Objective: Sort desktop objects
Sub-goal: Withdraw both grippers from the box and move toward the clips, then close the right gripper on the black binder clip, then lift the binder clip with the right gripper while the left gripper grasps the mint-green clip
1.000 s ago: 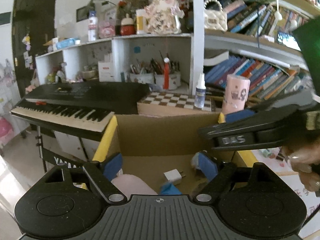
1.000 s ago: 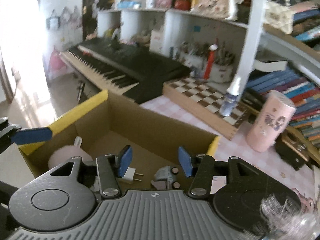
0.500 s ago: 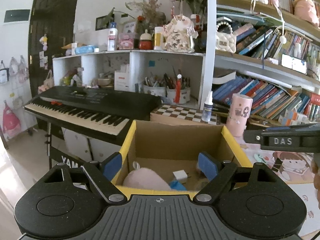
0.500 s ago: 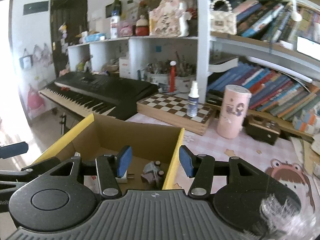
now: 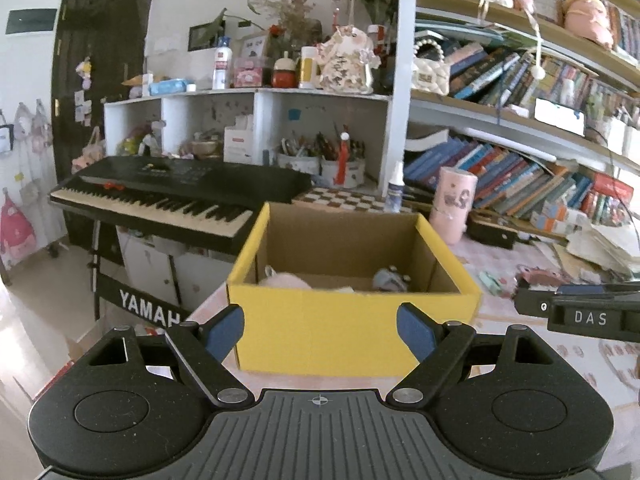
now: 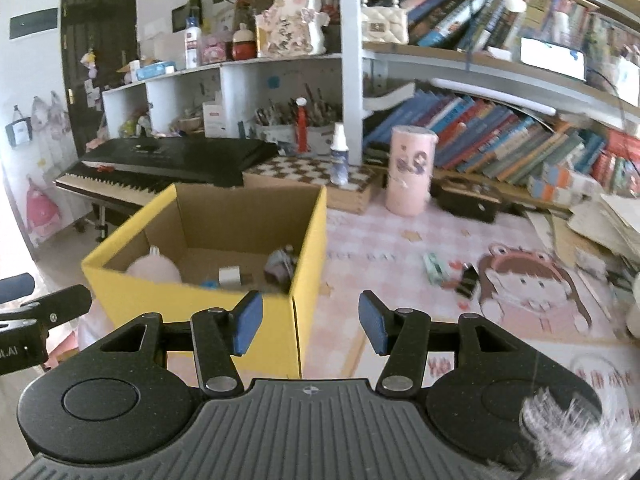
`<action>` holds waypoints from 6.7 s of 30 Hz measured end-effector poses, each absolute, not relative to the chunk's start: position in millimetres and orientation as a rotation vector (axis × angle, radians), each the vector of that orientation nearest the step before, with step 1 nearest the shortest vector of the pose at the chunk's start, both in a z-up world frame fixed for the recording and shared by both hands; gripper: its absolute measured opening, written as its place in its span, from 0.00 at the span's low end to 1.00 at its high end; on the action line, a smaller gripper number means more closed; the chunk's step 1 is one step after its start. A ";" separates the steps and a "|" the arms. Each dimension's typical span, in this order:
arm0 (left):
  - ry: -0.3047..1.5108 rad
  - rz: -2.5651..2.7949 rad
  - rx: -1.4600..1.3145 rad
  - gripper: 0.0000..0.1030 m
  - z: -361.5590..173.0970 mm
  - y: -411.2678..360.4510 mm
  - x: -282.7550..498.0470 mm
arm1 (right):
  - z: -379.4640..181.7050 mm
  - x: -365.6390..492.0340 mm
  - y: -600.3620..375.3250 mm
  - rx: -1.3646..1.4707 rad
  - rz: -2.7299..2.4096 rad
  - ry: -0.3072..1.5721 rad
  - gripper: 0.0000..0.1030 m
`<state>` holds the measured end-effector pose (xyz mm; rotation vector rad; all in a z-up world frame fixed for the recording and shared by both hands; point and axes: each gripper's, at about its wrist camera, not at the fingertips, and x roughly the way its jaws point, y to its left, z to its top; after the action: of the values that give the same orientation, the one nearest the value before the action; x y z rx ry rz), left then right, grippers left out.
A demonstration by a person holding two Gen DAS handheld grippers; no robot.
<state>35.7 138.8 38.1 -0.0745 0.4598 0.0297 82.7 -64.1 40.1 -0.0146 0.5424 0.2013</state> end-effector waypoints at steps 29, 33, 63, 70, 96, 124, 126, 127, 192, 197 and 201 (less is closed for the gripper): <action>0.570 -0.133 0.026 0.83 11.9 57.7 34.1 | -8.4 32.8 -119.8 0.007 0.063 0.661 0.56; 0.585 -0.137 0.021 0.83 11.1 37.5 47.9 | -10.9 43.8 -136.5 -0.003 0.070 0.684 0.56; 0.636 -0.064 0.077 0.83 4.1 -97.0 118.1 | -21.5 142.3 -268.6 0.020 0.169 0.760 0.57; 0.649 -0.062 0.096 0.83 2.0 -117.8 127.9 | -25.4 151.4 -287.8 0.035 0.179 0.768 0.57; 0.659 -0.028 0.121 0.83 4.0 -137.2 155.0 | -31.7 183.1 -311.9 0.071 0.196 0.774 0.58; 0.640 0.116 0.148 0.83 15.0 -122.5 171.2 | -57.1 264.3 -274.3 -0.066 0.392 0.685 0.62; 0.644 0.126 0.145 0.83 14.8 -120.8 172.7 | -58.5 272.8 -270.0 -0.074 0.419 0.682 0.63; 0.646 0.131 0.144 0.83 15.0 -120.3 173.2 | -59.4 276.9 -267.5 -0.083 0.424 0.682 0.63; 0.784 -0.035 -0.006 0.68 -47.5 -175.4 285.3 | -35.3 210.6 -375.9 0.101 0.073 0.651 0.21; 0.799 0.027 -0.007 0.57 -63.2 -168.9 311.5 | -37.7 206.5 -379.4 0.115 0.059 0.668 0.21; 0.790 0.047 0.019 0.56 -69.6 -168.2 327.8 | -37.9 204.5 -379.1 0.117 0.058 0.672 0.21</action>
<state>327.8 -168.2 -69.6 0.0189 0.7897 0.0474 204.5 -379.1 -37.9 0.1167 0.6716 0.0581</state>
